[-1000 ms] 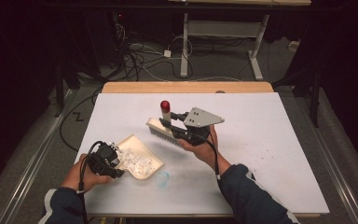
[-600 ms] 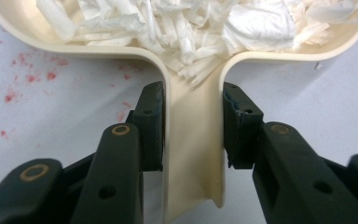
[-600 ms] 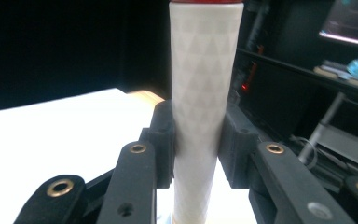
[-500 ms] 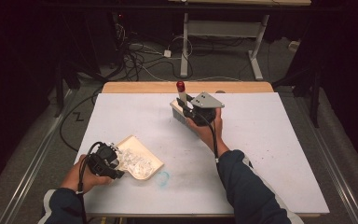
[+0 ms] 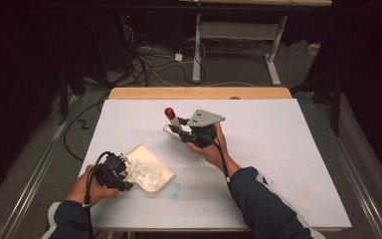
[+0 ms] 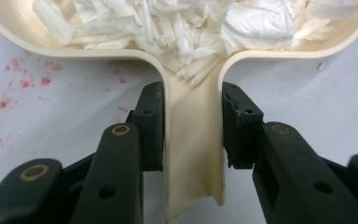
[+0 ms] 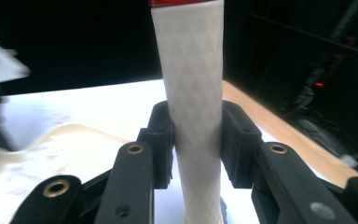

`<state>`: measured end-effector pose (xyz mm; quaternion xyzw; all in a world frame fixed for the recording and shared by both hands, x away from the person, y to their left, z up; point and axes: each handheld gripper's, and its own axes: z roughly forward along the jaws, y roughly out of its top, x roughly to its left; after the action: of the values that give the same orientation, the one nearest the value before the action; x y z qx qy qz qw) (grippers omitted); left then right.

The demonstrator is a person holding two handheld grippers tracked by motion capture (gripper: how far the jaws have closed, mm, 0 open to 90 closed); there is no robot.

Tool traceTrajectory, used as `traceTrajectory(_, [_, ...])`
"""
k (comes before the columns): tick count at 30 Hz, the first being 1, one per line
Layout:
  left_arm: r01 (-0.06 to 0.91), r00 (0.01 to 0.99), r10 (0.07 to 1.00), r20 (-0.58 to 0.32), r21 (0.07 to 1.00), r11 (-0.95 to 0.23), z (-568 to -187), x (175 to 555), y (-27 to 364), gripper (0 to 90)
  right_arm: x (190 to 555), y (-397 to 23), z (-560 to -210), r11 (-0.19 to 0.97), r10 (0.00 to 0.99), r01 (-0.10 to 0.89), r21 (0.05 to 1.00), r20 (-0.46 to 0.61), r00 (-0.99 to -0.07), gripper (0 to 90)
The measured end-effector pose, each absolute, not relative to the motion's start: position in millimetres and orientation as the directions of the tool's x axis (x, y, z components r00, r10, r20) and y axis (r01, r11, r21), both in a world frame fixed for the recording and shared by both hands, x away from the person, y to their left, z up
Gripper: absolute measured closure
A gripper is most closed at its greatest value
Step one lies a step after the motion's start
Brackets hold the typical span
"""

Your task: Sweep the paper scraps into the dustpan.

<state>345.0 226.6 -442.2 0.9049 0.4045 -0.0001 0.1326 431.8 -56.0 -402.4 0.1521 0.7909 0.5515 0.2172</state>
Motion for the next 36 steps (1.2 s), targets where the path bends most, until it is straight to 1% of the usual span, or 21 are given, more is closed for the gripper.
traceTrajectory(4, [0.731,0.675,0.729,-0.114,0.236,-0.64,-443.0,345.7,226.0,61.8,411.5,-52.0,-402.4,0.343,0.439,-0.001,0.94,-0.161,-0.884,68.3])
traceTrajectory(7, [0.733,0.673,0.731,-0.112,0.235,-0.638,-443.3,345.9,225.0,61.7,394.2,-51.7,-398.4,0.325,0.382,-0.018,0.946,-0.149,-0.912,69.8])
traceTrajectory(9, [0.732,0.673,0.731,-0.111,0.24,-0.637,-441.8,345.5,225.3,61.8,383.5,-53.4,-391.9,0.338,0.382,-0.053,0.94,-0.188,-0.905,70.5])
traceTrajectory(12, [0.733,0.671,0.733,-0.108,0.243,-0.635,-440.9,345.6,225.9,61.8,378.7,-62.8,-380.1,0.33,0.395,-0.079,0.941,-0.214,-0.894,70.5])
traceTrajectory(14, [0.733,0.671,0.733,-0.107,0.244,-0.635,-441.1,345.9,226.4,61.8,382.3,-70.4,-372.7,0.335,0.428,-0.094,0.937,-0.24,-0.871,70.5])
traceTrajectory(18, [0.734,0.668,0.736,-0.11,0.256,-0.629,-440.9,347.2,227.2,61.0,401.1,-82.7,-366.7,0.346,0.512,-0.087,0.934,-0.266,-0.817,70.5])
traceTrajectory(20, [0.734,0.669,0.735,-0.11,0.256,-0.629,-440.4,347.7,226.1,60.3,413.8,-85.0,-369.8,0.356,0.566,-0.075,0.931,-0.279,-0.776,70.5])
traceTrajectory(22, [0.732,0.671,0.733,-0.109,0.255,-0.632,-440.2,347.8,224.8,61.1,426.1,-86.4,-376.2,0.353,0.604,-0.046,0.935,-0.265,-0.751,70.5])
traceTrajectory(23, [0.73,0.673,0.731,-0.11,0.254,-0.634,-440.5,348.0,224.5,61.7,430.8,-86.1,-380.4,0.349,0.62,-0.033,0.937,-0.257,-0.741,70.5])
traceTrajectory(26, [0.725,0.68,0.726,-0.104,0.248,-0.643,-440.5,348.6,223.9,62.2,440.8,-79.0,-393.8,0.385,0.647,-0.03,0.923,-0.293,-0.704,70.5])
traceTrajectory(27, [0.723,0.681,0.725,-0.102,0.248,-0.645,-440.4,348.7,223.9,62.4,442.6,-76.0,-397.1,0.39,0.642,-0.037,0.92,-0.3,-0.706,70.5])
traceTrajectory(30, [0.719,0.685,0.723,-0.092,0.246,-0.65,-439.8,349.5,223.6,62.7,443.5,-65.5,-399.7,0.374,0.617,-0.019,0.927,-0.264,-0.741,70.4])
traceTrajectory(32, [0.719,0.684,0.724,-0.087,0.25,-0.648,-438.5,349.2,223.0,62.8,441.0,-55.9,-401.8,0.389,0.592,-0.031,0.921,-0.275,-0.758,70.1])
traceTrajectory(36, [0.722,0.681,0.726,-0.092,0.254,-0.644,-434.6,347.7,223.3,62.9,431.7,-43.3,-403.1,0.379,0.535,-0.034,0.925,-0.249,-0.808,69.9])
